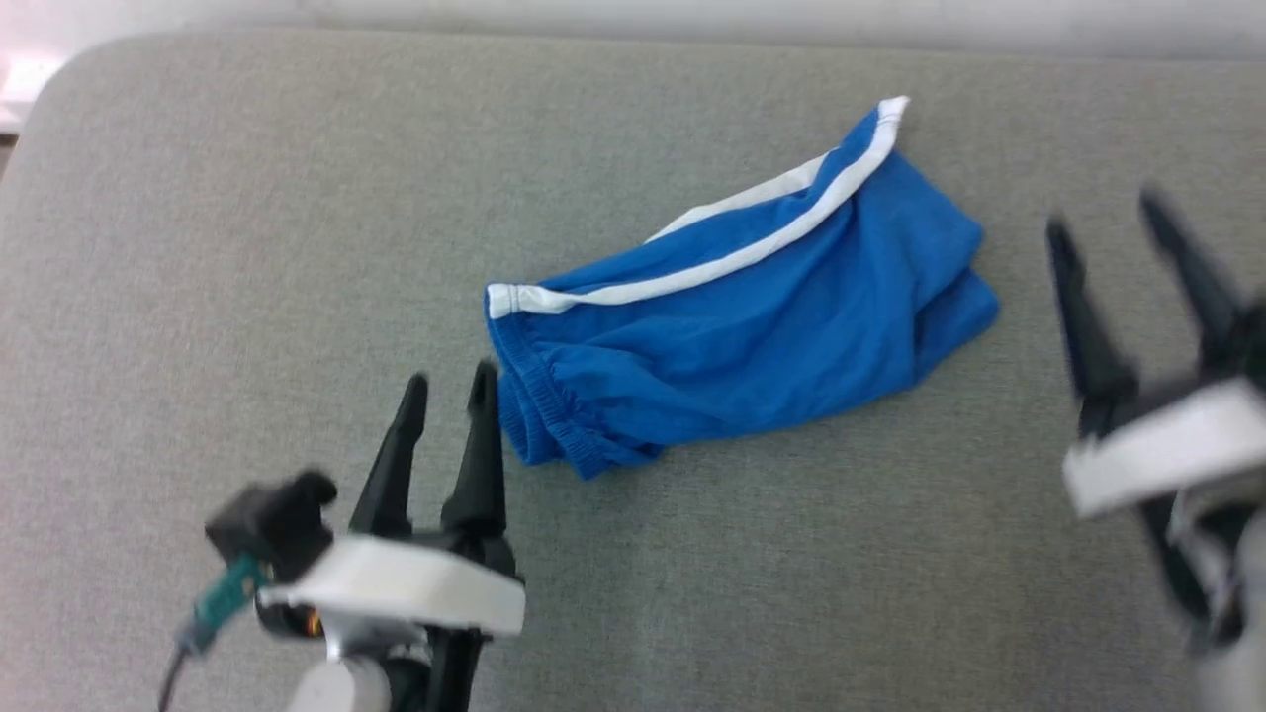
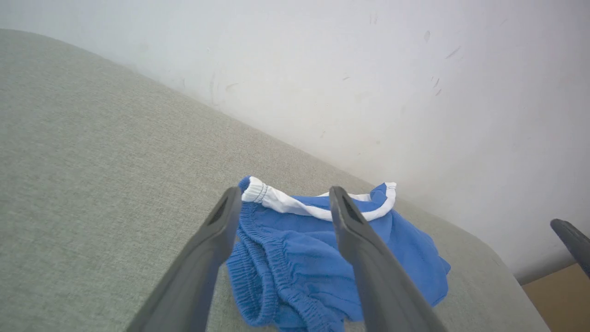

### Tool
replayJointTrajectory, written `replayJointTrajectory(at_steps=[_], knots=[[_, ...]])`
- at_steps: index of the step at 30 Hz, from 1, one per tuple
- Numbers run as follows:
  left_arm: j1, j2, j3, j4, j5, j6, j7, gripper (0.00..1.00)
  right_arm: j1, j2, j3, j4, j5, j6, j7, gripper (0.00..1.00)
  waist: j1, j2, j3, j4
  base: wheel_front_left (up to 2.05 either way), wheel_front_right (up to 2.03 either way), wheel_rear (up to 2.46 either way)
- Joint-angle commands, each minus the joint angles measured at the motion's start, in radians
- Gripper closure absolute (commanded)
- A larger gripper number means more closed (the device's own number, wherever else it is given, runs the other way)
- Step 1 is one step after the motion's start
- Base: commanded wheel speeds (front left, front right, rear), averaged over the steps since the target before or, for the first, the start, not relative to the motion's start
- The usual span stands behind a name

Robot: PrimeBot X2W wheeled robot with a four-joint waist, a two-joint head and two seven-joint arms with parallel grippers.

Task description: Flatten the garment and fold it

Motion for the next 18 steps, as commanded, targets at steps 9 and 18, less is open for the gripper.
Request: replayJointTrajectory(at_steps=[9, 18], knots=[[0.1, -0.019, 0.003, 0.15, 0.11, 0.031, -0.157, 0.0, 0.276, 0.215, -0.106, -0.112, -0.137, -0.001, -0.161, 0.0, 0.0002, 0.0, -0.07, -0.032, 0.0, 0.0, 0.0], [0.003, -0.014, -0.053, 0.174, 0.123, 0.028, -0.017, 0.0, 0.283, 0.227, -0.096, -0.143, -0.184, -0.001, -0.162, 0.0, 0.0002, 0.0, -0.077, -0.035, 0.0, 0.0, 0.0]])
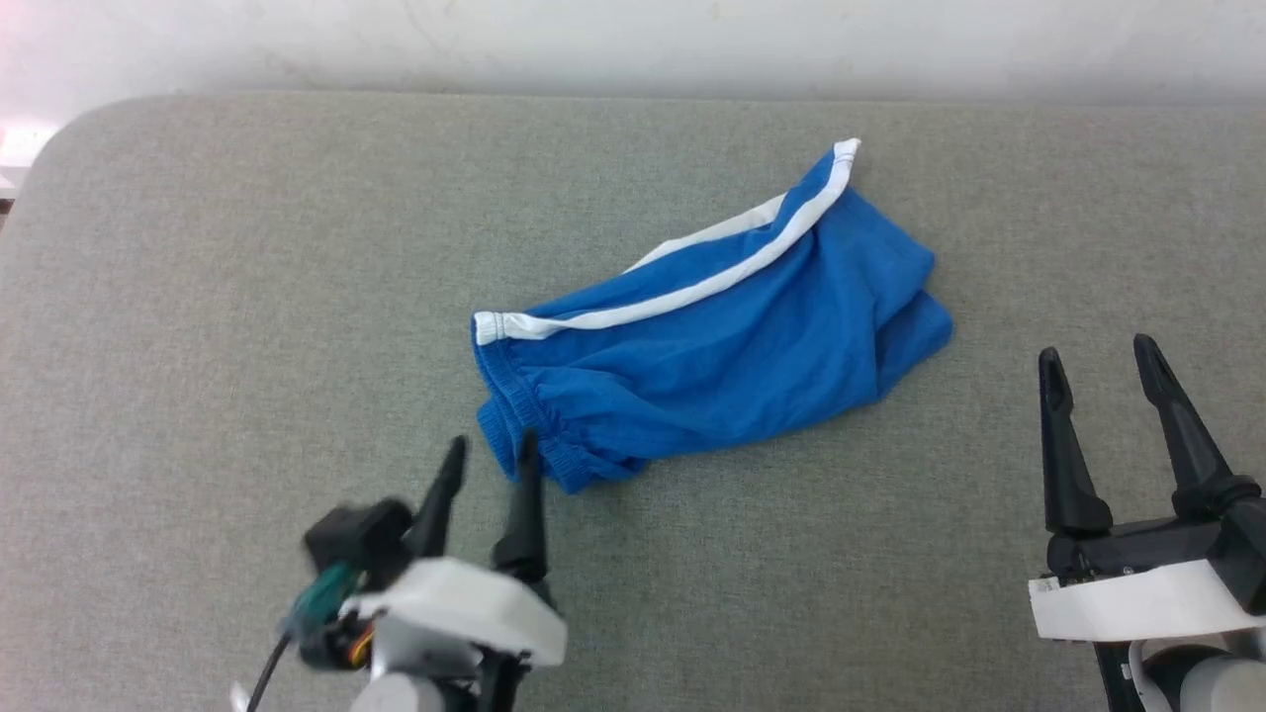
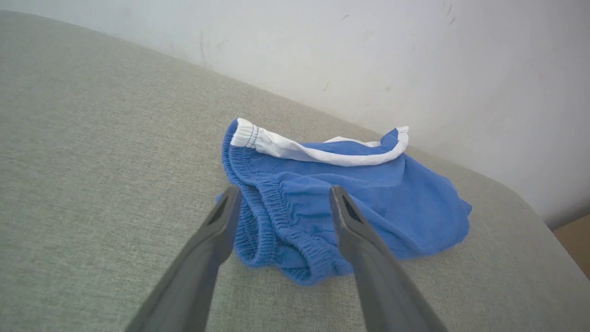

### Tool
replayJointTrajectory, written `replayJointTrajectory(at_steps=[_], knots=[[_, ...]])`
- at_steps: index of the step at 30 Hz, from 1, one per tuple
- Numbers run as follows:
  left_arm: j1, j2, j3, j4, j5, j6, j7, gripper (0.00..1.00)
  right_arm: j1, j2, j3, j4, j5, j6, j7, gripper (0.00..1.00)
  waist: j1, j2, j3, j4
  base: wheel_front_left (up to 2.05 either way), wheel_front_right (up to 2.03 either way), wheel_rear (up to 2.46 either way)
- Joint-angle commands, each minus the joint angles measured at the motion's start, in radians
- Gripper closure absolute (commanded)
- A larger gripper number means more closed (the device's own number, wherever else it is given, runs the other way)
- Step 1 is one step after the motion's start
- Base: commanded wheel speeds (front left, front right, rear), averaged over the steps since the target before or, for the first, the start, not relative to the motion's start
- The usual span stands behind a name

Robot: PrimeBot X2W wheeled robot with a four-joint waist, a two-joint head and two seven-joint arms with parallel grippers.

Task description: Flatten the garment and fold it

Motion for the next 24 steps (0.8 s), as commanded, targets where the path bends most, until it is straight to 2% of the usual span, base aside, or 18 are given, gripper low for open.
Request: replayJointTrajectory(at_steps=[1, 5, 9, 12, 17, 23, 24], knots=[[-0.025, 0.001, -0.011, 0.0, -0.008, 0.0, 0.038, 0.0, -0.006, 0.004, -0.001, -0.006, -0.001, -0.001, -0.001, 0.0, 0.0, 0.0, 0.005, 0.0, 0.0, 0.0, 0.0], [-0.066, 0.019, -0.038, 0.002, -0.016, 0.017, 0.189, 0.0, -0.003, 0.004, -0.004, 0.003, 0.016, -0.001, -0.003, 0.0, 0.0, 0.0, 0.019, -0.007, 0.0, 0.0, 0.0], [-0.093, 0.04, -0.047, 0.007, -0.009, 0.048, 0.291, 0.0, -0.005, 0.004, -0.003, 0.013, 0.026, -0.001, -0.008, 0.0, 0.0, 0.0, 0.035, -0.02, 0.0, 0.0, 0.0], [-0.107, 0.059, -0.044, 0.018, 0.014, 0.079, 0.329, 0.0, -0.009, 0.004, 0.003, 0.014, 0.031, -0.001, -0.007, 0.0, 0.0, 0.0, 0.045, -0.033, 0.0, 0.0, 0.0], [-0.111, 0.067, -0.045, 0.048, 0.005, 0.106, 0.405, 0.0, -0.011, 0.004, 0.001, 0.018, 0.034, -0.001, -0.009, 0.0, 0.0, 0.0, 0.056, -0.044, 0.0, 0.0, 0.0], [-0.108, 0.051, -0.03, 0.069, -0.038, 0.116, 0.443, 0.0, -0.017, 0.004, 0.006, 0.023, 0.034, -0.001, -0.012, 0.0, 0.0, 0.0, 0.065, -0.052, 0.0, 0.0, 0.0], [-0.108, 0.046, -0.028, 0.071, -0.048, 0.111, 0.441, 0.27, -0.019, 0.004, 0.007, 0.025, 0.034, -0.001, -0.011, 0.0, 0.0, 0.0, 0.067, -0.052, 0.0, 0.0, 0.0]])
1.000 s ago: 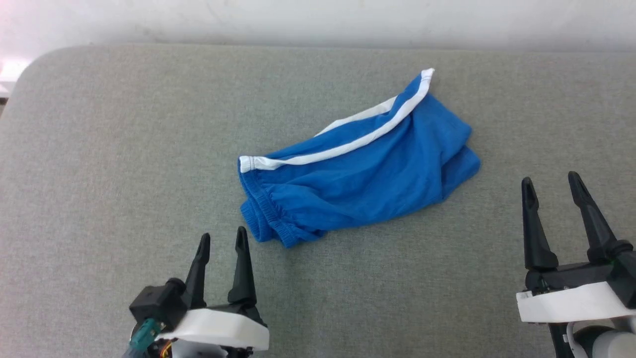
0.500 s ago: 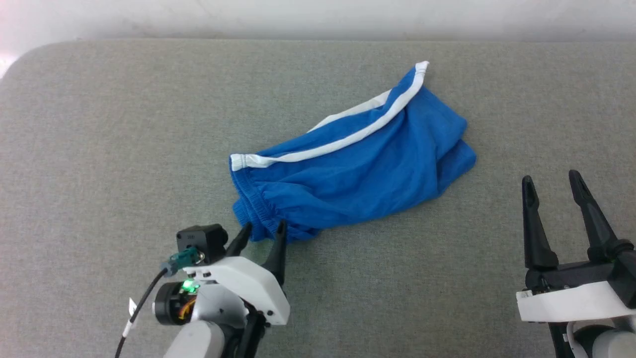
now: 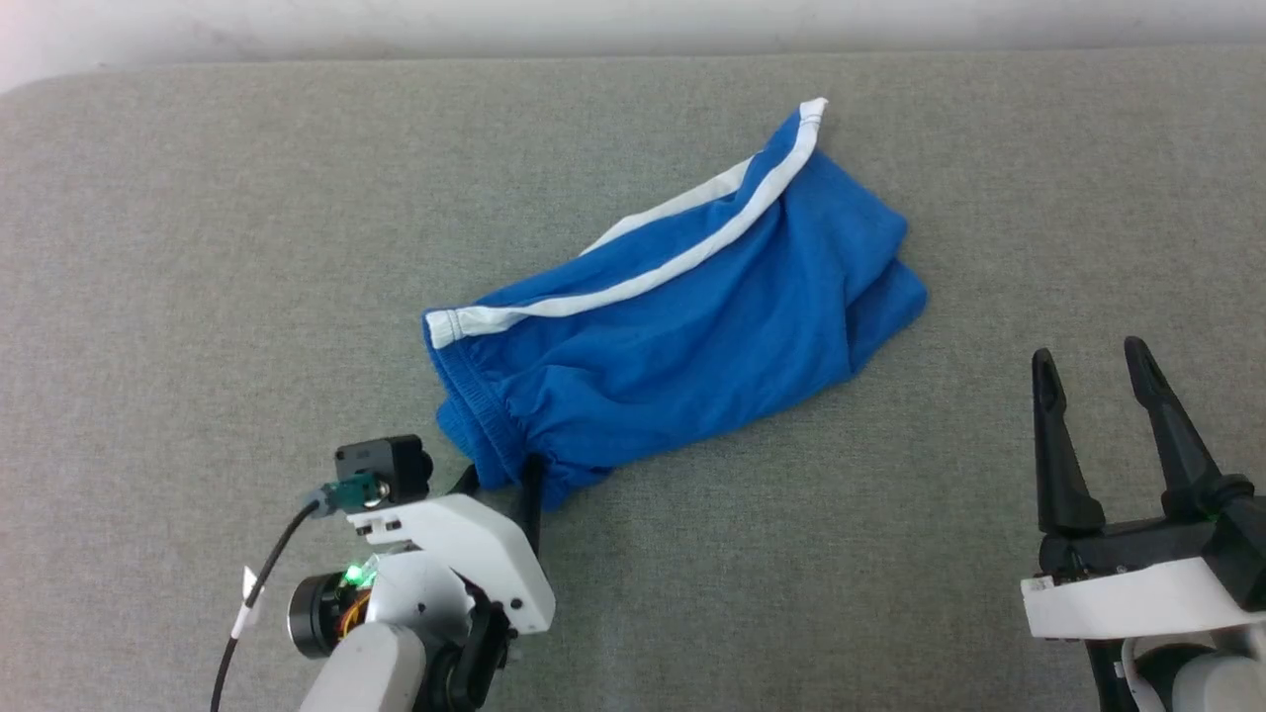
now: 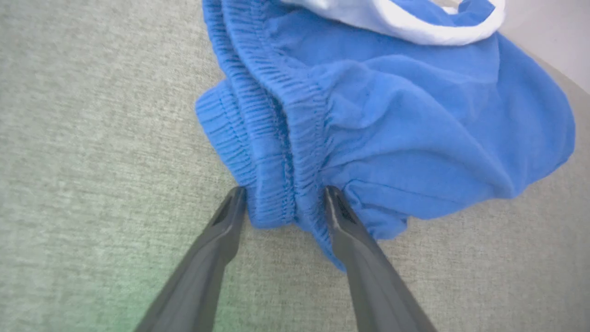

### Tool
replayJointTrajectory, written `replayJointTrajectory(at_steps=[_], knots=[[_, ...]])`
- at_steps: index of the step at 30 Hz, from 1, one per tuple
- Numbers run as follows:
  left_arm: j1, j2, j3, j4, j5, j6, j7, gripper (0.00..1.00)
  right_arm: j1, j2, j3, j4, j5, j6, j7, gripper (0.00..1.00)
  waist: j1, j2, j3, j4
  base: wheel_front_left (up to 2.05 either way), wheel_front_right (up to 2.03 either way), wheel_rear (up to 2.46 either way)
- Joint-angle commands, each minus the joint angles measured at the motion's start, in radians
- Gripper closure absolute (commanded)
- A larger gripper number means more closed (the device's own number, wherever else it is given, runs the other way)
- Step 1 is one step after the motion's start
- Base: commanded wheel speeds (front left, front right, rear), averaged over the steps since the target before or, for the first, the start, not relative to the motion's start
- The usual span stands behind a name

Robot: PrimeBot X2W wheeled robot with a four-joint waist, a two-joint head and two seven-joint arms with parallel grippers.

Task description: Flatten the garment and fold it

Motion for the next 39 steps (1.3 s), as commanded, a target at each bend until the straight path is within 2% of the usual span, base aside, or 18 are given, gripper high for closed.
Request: replayJointTrajectory(at_steps=[1, 6, 10, 16, 19, 23, 30, 39], knots=[[-0.006, -0.007, -0.005, 0.022, -0.009, -0.007, 0.007, 1.0, -0.014, 0.003, 0.003, 0.003, 0.005, -0.001, -0.001, 0.0, 0.0, 0.0, 0.001, 0.0, 0.0, 0.0, 0.0], [-0.009, -0.021, -0.005, 0.031, -0.032, -0.032, -0.022, 1.0, -0.034, 0.003, 0.025, 0.002, -0.015, -0.001, 0.023, 0.0, 0.0, 0.0, -0.004, 0.01, 0.0, 0.0, 0.0], [-0.009, -0.023, -0.01, 0.027, -0.038, -0.046, -0.035, 1.0, -0.085, 0.001, 0.06, -0.009, 0.0, -0.001, 0.091, 0.0, 0.0, 0.0, -0.007, 0.02, 0.0, 0.0, 0.0], [-0.023, -0.028, -0.028, 0.006, -0.036, -0.064, -0.048, 1.0, -0.238, -0.056, 0.067, -0.001, 0.079, -0.001, 0.313, 0.0, 0.0, 0.0, 0.018, 0.037, 0.0, 0.0, 0.0], [-0.037, -0.035, -0.037, 0.003, -0.037, -0.071, -0.053, 1.0, -0.316, -0.063, 0.037, 0.047, 0.094, -0.001, 0.447, 0.0, 0.0, 0.0, 0.038, 0.049, 0.0, 0.0, 0.0], [-0.058, -0.045, -0.051, 0.007, -0.042, -0.081, -0.06, 1.0, -0.404, -0.086, 0.041, 0.127, 0.082, -0.001, 0.566, 0.0, 0.0, 0.0, 0.067, 0.066, 0.0, 0.0, 0.0], [-0.092, -0.059, -0.063, 0.029, -0.051, -0.094, -0.079, 1.0, -0.493, -0.103, 0.06, 0.278, 0.059, -0.001, 0.655, 0.0, 0.0, 0.0, 0.116, 0.094, 0.0, 0.0, 0.0], [-0.126, -0.07, -0.08, 0.058, -0.059, -0.105, -0.096, 1.0, -0.529, -0.071, 0.055, 0.379, 0.049, -0.001, 0.701, 0.0, 0.0, 0.0, 0.15, 0.119, 0.0, 0.0, 0.0]])
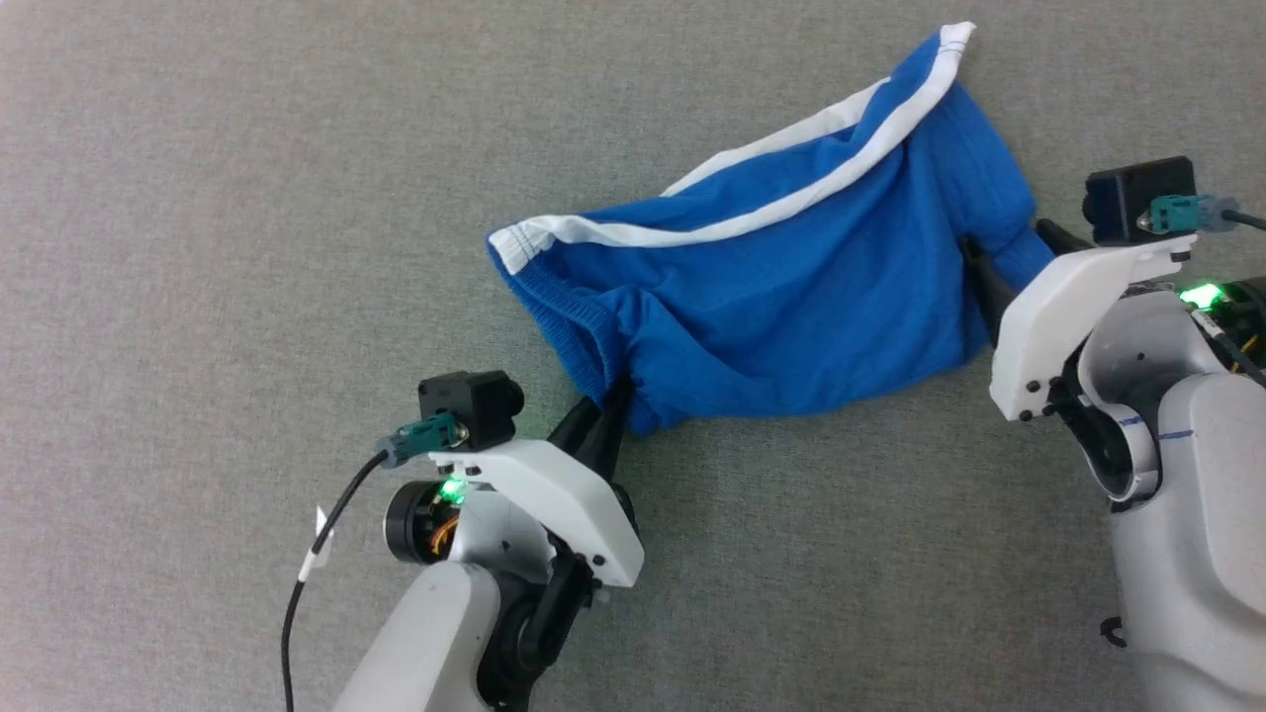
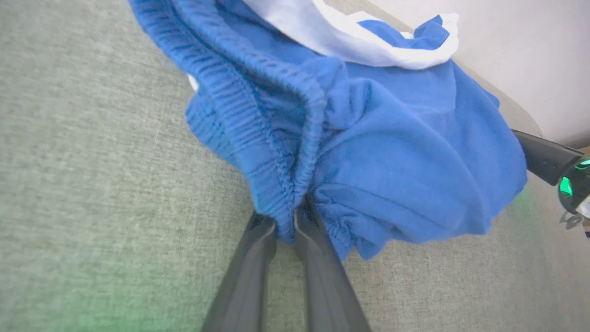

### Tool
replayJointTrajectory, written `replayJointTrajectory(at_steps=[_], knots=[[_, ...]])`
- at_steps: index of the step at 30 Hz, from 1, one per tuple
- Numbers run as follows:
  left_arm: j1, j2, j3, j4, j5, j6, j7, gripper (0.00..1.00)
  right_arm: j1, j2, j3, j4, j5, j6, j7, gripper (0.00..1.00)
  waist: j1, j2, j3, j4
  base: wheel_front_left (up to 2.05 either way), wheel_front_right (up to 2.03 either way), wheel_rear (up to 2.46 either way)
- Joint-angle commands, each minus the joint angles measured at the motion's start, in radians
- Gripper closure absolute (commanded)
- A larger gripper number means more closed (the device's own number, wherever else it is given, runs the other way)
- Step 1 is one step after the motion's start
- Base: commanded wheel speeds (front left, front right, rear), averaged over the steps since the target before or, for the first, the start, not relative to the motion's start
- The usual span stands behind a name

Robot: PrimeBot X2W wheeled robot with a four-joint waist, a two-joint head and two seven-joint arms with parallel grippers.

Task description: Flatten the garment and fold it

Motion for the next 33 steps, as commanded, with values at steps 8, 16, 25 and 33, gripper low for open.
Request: replayJointTrajectory(at_steps=[8, 16, 25, 33], knots=[[-0.015, 0.005, -0.005, 0.047, -0.015, 0.002, 0.006, 1.0, 0.016, 0.045, -0.018, 0.01, 0.011, -0.001, 0.163, 1.0, 0.0, 0.0, -0.001, 0.009, 0.0, 0.0, 0.0], [-0.007, 0.013, 0.012, 0.046, -0.024, 0.006, -0.014, 1.0, 0.017, 0.067, -0.062, -0.049, 0.021, -0.001, 0.111, 1.0, 0.0, 0.0, -0.045, -0.018, 0.0, 0.0, 0.0], [0.046, 0.045, 0.041, -0.006, -0.07, -0.004, 0.001, 1.0, 0.126, 0.078, -0.169, -0.111, 0.087, -0.001, 0.032, 1.0, 0.0, 0.0, -0.134, -0.09, 0.0, 0.0, 0.0], [0.163, 0.076, 0.032, -0.096, -0.122, -0.001, 0.074, 1.0, 0.386, 0.081, -0.237, -0.221, 0.213, -0.001, -0.019, 1.0, 0.0, 0.0, -0.191, -0.164, 0.0, 0.0, 0.0]])
